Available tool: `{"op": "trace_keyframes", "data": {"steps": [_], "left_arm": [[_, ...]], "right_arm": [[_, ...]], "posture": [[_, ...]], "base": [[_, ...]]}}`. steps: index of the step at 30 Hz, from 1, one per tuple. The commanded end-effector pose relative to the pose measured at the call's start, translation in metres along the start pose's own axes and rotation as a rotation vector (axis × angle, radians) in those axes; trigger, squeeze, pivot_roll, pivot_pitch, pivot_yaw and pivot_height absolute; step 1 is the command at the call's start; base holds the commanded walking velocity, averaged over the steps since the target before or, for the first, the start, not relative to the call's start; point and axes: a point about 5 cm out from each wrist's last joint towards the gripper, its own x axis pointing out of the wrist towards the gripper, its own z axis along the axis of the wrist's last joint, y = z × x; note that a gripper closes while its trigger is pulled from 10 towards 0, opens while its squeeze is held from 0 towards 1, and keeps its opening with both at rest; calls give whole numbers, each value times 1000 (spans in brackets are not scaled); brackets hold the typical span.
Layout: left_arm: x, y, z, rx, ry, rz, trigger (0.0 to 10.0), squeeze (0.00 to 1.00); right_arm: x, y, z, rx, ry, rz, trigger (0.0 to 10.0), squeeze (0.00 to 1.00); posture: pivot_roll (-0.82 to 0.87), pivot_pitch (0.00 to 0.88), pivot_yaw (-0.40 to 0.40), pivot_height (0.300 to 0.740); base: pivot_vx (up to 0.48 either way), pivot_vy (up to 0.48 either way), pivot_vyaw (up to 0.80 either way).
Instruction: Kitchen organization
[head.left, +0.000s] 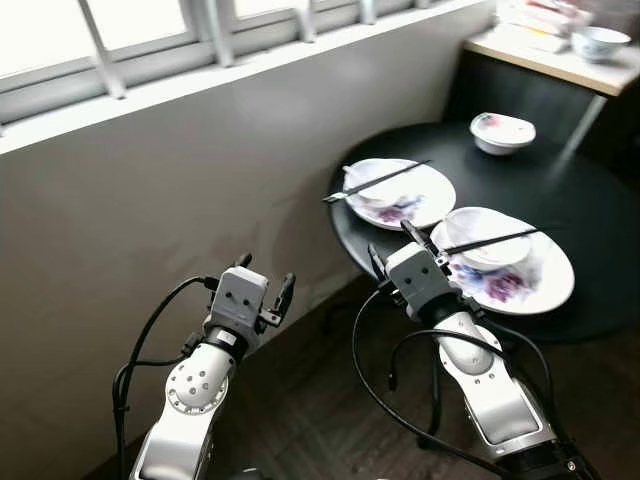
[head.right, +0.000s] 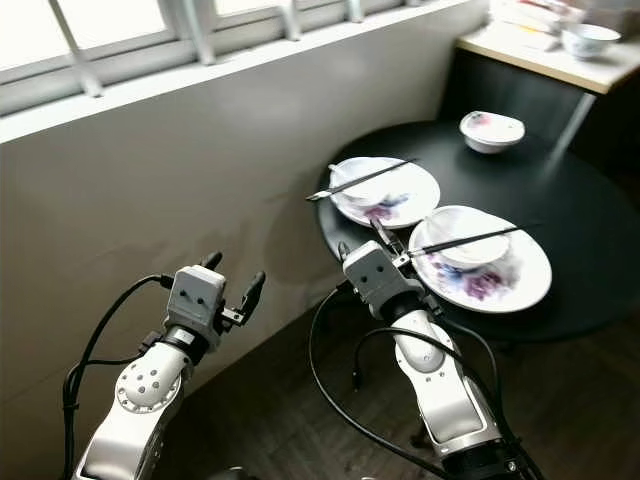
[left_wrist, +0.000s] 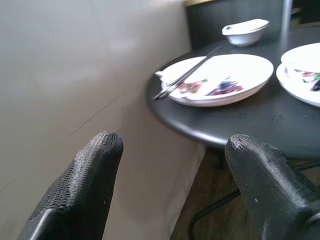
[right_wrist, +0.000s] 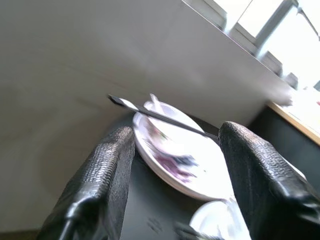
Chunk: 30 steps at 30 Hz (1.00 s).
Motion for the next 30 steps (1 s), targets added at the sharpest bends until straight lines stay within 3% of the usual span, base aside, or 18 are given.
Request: {"op": "trace_keyframes", "data": {"steps": [1,9,13,19,25,30], "left_arm": [[1,-1,1,2,-10,-2,10000,0],[1,0,1,-16,-7,14,10000,0],[1,0,1,-17,-5,14,10000,0],[2,0,1,-17,0,14,10000,0],[2,1,0,-25,1,16,10000,0],[2,1,0,-28,1,17,10000,0]], "right_arm": [[0,-1,1,-35,-16,2,10000,0],[1,3,2,-47,-21,58,10000,0],[2,9,0,-5,-4,158,10000,0],[2,16,-2,-83,42,298,10000,0],[-1,10,-15,-117,175,347,10000,0],[2,0,-29,-164,288,319,10000,0]], "posture": [[-20,13,-1,740],[-19,17,-1,740],[-18,20,-1,740],[-20,22,0,740],[-25,25,-1,740],[-22,26,-3,740]], "base": [[0,-480,0],[0,-106,0],[0,0,0],[0,0,0],[0,0,0],[0,0,0]]}}
